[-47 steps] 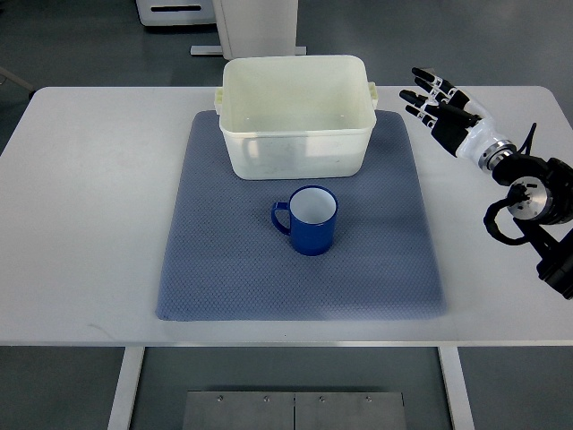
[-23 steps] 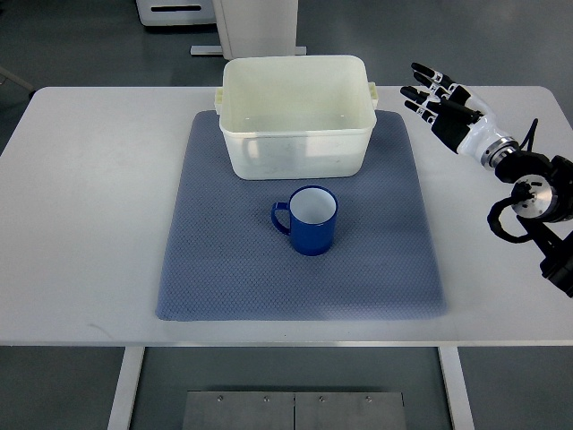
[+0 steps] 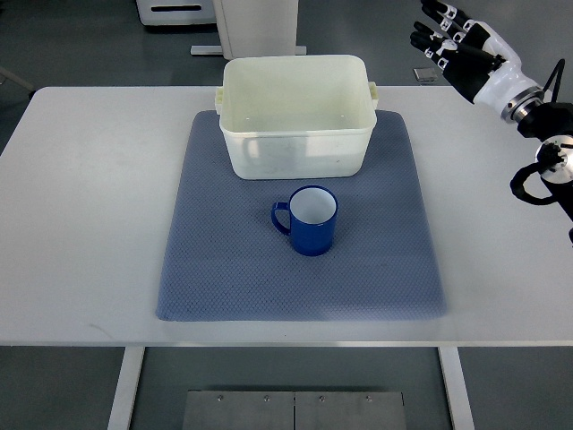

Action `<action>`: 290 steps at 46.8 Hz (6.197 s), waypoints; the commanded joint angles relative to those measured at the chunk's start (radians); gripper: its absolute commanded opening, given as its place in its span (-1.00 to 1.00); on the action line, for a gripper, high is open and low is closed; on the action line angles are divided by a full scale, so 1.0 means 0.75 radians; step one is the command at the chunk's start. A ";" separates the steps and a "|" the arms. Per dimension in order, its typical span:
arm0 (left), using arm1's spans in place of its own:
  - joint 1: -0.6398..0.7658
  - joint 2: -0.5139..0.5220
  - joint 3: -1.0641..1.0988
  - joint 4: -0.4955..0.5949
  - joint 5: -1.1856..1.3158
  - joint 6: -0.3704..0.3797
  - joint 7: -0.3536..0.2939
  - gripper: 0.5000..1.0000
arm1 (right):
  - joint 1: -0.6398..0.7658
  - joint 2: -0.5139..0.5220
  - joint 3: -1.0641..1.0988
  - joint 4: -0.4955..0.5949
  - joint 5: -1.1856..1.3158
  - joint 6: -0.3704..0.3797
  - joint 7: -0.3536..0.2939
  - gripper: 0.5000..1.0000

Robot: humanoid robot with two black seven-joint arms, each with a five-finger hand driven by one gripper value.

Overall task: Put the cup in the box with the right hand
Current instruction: 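Move the right hand over the box toward the blue mug, then lower the right hand onto the blue mug rim and close fingers, then lift the blue mug with the right hand above the box, then lower the blue mug into the cream box and open the right hand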

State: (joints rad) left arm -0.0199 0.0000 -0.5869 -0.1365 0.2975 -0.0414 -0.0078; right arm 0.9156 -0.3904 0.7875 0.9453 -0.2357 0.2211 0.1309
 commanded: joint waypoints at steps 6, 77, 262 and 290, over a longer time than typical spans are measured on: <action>0.000 0.000 -0.001 0.000 0.000 0.000 0.000 1.00 | 0.037 -0.097 -0.121 0.171 -0.134 0.034 0.007 1.00; 0.000 0.000 -0.001 0.000 0.000 0.000 0.000 1.00 | 0.041 -0.132 -0.614 0.445 -0.577 -0.037 -0.033 0.97; 0.000 0.000 -0.001 0.000 0.000 0.000 0.000 1.00 | 0.505 0.246 -0.588 -0.266 -0.271 -0.115 -0.168 -1.00; 0.000 0.000 -0.001 0.000 0.000 0.000 0.000 1.00 | 0.446 0.377 -0.618 -0.406 -0.273 -0.166 -0.195 -1.00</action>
State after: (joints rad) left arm -0.0202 0.0000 -0.5870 -0.1366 0.2974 -0.0414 -0.0077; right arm 1.2522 -0.1131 0.3319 0.6394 -0.4403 0.0989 -0.0101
